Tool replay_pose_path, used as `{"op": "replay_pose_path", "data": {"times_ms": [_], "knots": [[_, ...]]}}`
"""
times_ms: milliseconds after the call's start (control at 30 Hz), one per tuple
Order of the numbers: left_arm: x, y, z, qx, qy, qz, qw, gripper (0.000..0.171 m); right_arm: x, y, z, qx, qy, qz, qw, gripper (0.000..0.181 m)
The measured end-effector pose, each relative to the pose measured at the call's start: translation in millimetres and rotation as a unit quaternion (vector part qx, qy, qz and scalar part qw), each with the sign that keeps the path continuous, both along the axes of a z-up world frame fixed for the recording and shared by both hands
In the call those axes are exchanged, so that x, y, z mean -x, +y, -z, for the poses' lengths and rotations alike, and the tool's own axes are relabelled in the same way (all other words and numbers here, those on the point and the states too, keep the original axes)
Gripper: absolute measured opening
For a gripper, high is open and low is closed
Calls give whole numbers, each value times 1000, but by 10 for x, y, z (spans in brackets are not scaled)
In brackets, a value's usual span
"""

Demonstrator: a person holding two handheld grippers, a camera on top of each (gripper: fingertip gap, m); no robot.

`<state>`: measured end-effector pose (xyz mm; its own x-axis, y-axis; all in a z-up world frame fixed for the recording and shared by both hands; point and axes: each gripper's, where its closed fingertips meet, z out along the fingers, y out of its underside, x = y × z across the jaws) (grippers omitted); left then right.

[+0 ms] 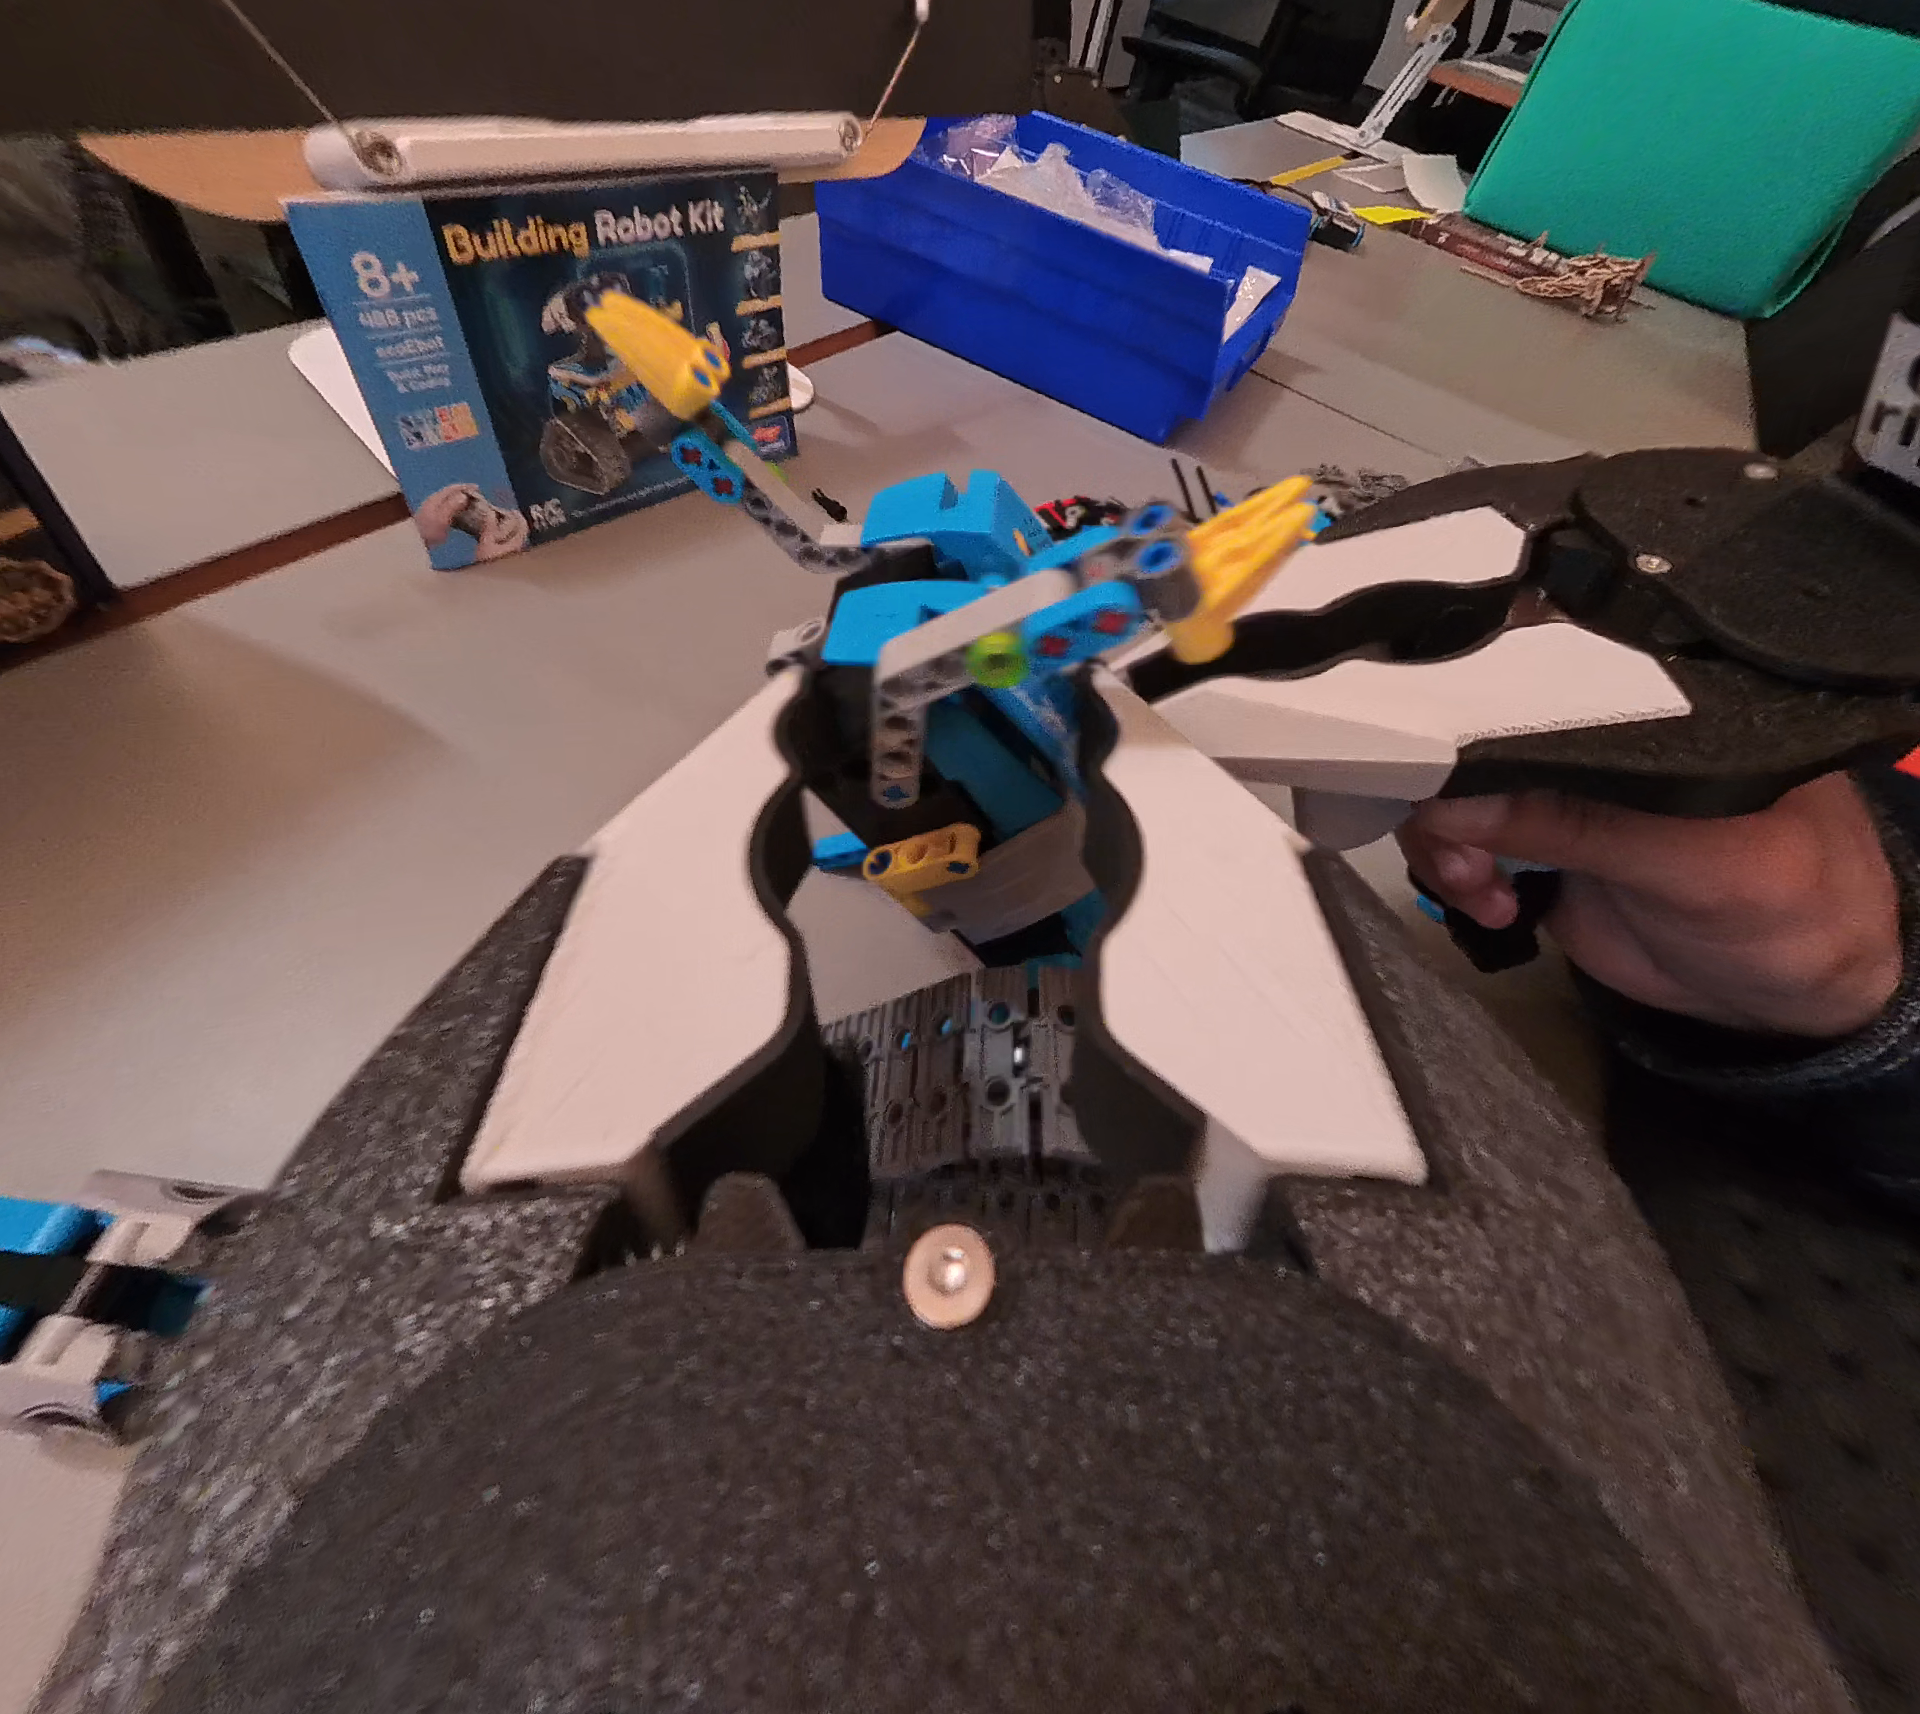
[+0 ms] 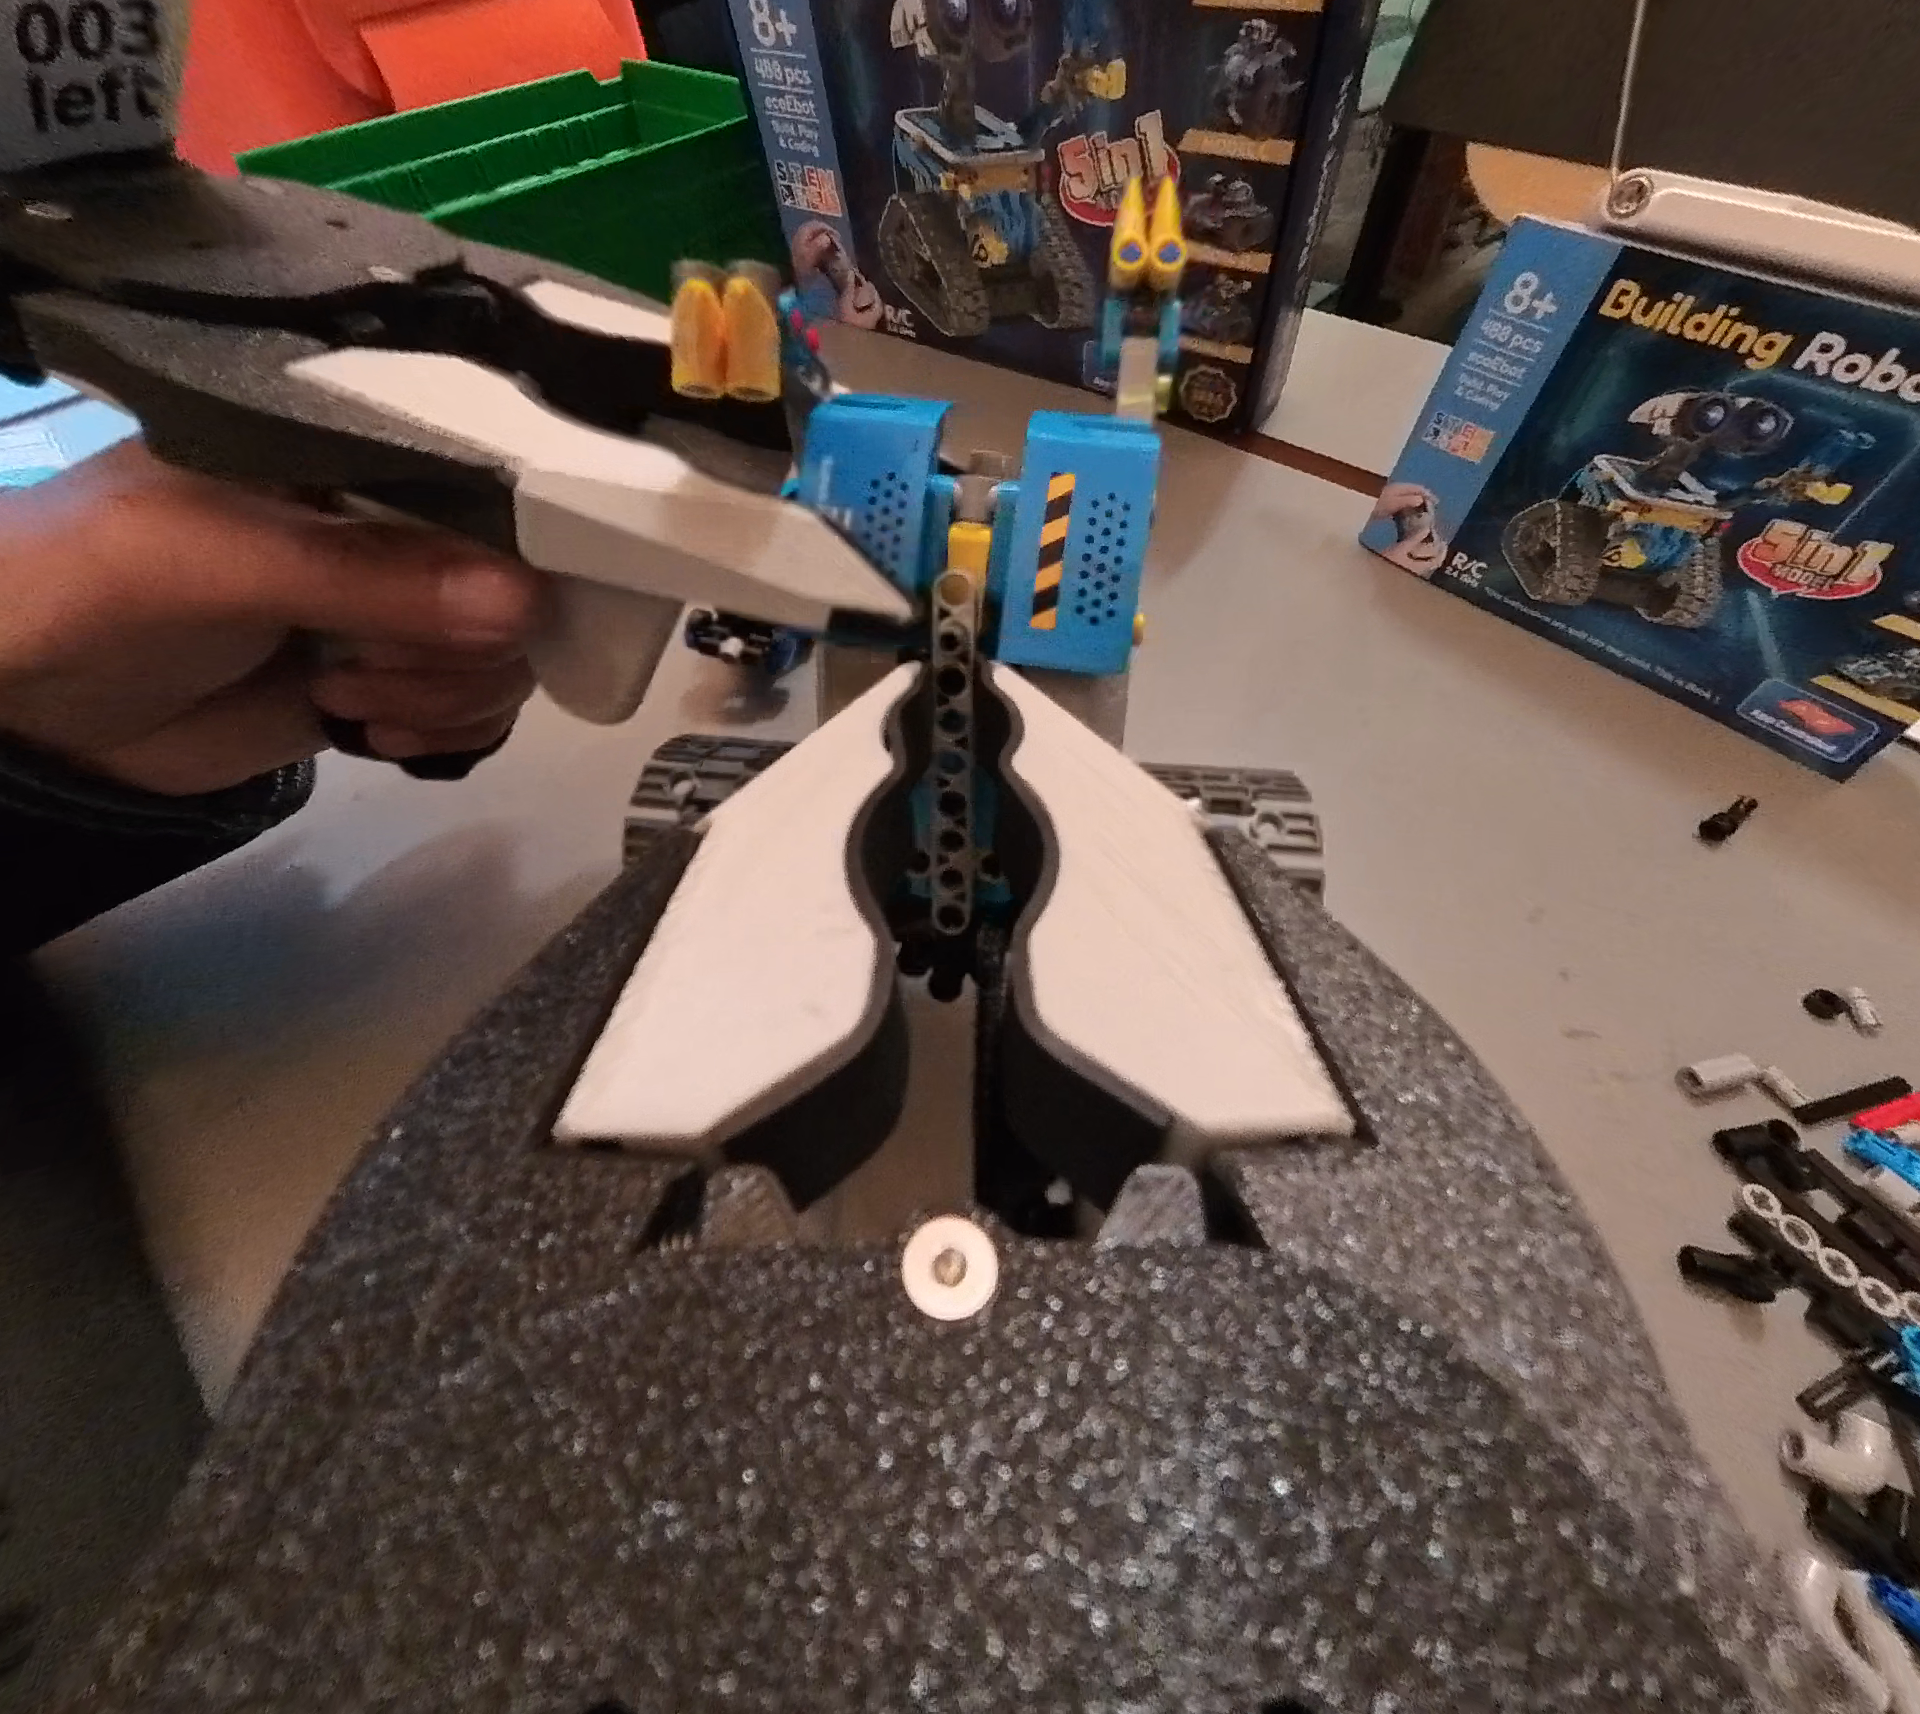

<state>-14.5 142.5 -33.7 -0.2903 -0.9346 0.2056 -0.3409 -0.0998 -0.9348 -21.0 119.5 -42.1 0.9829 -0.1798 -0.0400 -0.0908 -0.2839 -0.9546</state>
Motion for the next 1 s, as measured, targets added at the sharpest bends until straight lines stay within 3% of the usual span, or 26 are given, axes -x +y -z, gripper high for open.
{"op": "replay_pose_path", "data": {"times_ms": [33, 100, 300, 400, 467, 533, 567, 600, 700, 767, 800, 867, 933, 1000], "knots": [[-11, -1, 75, 17, 19, 5, 1000, 68, -18, -7, 20, 4, 5, 2, 1000, 5], [1, -20, 138, 55, 38, 21, 998, 76, -20, -11, 25, 0, 15, -2, 1000, 5], [40, -79, 179, 86, 57, 49, 993, 67, -20, -8, 28, -8, 16, 3, 1000, 6], [55, -115, 234, 110, 74, 67, 989, 72, -29, -9, 26, -15, 22, 3, 1000, 6], [80, -191, 203, 112, 68, 89, 987, 54, -26, -24, 15, -12, 16, -3, 1000, 6], [83, -190, 195, 89, 61, 88, 990, 54, 3, -67, -34, 8, -10, -25, 1000, 8], [86, -188, 184, 82, 57, 88, 991, 54, 12, -83, -54, 22, -22, -33, 999, 11], [90, -163, 173, 75, 51, 80, 993, 55, 1, -96, -119, 19, -39, -33, 999, 26], [156, -14, 110, 53, 23, 57, 997, 62, 36, -138, -221, 27, -66, -60, 996, 29], [219, 73, 13, 40, -11, 47, 998, 51, -33, -111, -309, 11, -84, -72, 994, 35], [236, 137, -34, 28, -27, 32, 999, 48, -75, -80, -344, -1, -82, -84, 993, 47], [284, 179, -103, 2, -52, 29, 998, 35, -124, 5, -361, -30, -44, -139, 989, 64], [296, 194, -112, -13, -58, 32, 998, 31, -276, 113, -154, 4, 33, -165, 986, 91], [304, 109, -128, -12, -63, 54, 996, 32, -180, 153, -88, 12, 87, -208, 974, 88]]}}
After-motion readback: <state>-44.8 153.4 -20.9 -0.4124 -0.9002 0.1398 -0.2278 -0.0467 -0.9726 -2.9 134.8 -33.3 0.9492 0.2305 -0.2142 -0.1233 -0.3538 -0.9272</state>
